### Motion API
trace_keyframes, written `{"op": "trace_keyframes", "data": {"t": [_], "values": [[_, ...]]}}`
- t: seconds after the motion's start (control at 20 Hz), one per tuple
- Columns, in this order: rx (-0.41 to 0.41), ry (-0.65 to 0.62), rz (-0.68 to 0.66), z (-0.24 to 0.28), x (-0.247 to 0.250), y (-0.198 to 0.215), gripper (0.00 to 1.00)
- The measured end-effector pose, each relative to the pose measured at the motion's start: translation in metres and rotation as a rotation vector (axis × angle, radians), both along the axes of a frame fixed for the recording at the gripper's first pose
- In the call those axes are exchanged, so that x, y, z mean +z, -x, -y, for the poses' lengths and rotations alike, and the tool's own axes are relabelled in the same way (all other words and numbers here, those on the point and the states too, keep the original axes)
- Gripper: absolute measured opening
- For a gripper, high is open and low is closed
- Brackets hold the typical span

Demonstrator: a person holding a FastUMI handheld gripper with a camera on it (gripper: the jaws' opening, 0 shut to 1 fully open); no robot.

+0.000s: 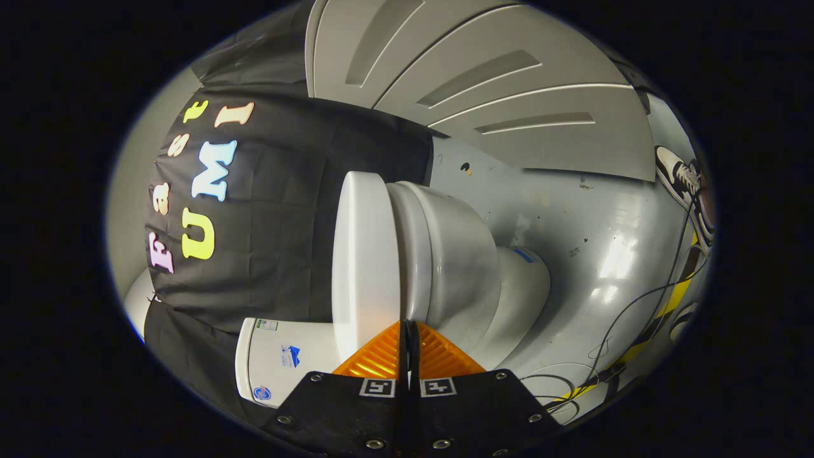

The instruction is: Open the toilet lid.

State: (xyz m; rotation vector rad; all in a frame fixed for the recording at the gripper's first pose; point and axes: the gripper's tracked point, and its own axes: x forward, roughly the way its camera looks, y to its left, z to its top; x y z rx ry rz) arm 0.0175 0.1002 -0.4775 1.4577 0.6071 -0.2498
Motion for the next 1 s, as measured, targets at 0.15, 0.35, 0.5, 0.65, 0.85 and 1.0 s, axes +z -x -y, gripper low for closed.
{"op": "trace_keyframes", "data": {"t": [0.15, 0.35, 0.5, 0.65, 0.85, 1.0], "values": [[0.045, 0.075, -0.059, 0.0, 0.002, 0.001, 0.0], [0.096, 0.169, -0.077, 0.001, 0.017, 0.0, 0.0], [0.107, 0.226, -0.098, 0.001, 0.029, -0.001, 0.0], [0.097, 0.289, -0.101, 0.001, 0.054, -0.005, 0.0], [0.128, 0.422, -0.097, -0.004, 0.085, -0.011, 0.0], [0.11, 0.462, -0.087, -0.009, 0.109, -0.015, 0.0]]}}
